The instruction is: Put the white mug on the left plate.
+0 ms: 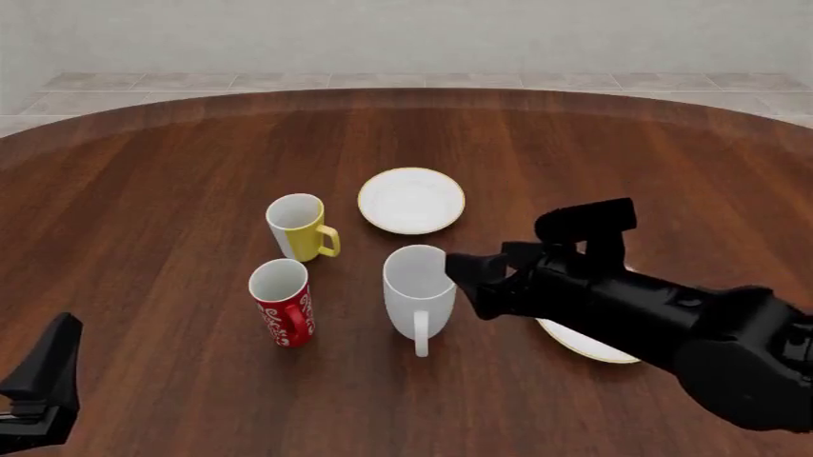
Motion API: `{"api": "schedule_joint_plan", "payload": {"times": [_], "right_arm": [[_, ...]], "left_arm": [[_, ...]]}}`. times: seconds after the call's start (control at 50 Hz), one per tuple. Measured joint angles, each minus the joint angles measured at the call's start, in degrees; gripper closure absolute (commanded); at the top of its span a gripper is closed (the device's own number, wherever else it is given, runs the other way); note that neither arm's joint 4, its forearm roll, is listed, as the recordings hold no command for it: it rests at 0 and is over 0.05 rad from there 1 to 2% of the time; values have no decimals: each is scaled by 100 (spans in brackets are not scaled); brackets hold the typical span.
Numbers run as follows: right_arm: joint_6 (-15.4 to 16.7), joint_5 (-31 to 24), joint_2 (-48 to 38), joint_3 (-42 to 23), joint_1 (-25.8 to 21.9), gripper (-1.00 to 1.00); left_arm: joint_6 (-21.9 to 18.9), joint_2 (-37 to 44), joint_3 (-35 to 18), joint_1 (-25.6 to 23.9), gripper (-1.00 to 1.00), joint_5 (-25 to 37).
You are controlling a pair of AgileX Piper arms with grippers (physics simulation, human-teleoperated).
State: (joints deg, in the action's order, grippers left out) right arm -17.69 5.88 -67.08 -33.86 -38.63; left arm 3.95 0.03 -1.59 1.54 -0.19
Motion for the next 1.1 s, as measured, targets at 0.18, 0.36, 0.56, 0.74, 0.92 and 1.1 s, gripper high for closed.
{"api": "schedule_joint_plan", "payload": {"times": [0.18, 0.36, 0.56, 0.74, 0.92, 1.1], "right_arm": [[19, 82, -116, 16, -17, -100], [84, 144, -278, 2, -43, -100], [137, 200, -476, -32, -66, -100], [151, 240, -672, -57, -50, -100], [138, 274, -830, -70, -29, -100], [119, 296, -943, -80, -14, -100]], "left_arm": [[2, 0, -1, -3, -100, 1], [13, 0, -1, -7, -100, 0], [32, 0, -1, -22, -100, 0], [50, 0, -6, -29, -100, 1], [66, 0, -12, -32, -100, 2], [83, 0, -18, -31, -100, 0]]}}
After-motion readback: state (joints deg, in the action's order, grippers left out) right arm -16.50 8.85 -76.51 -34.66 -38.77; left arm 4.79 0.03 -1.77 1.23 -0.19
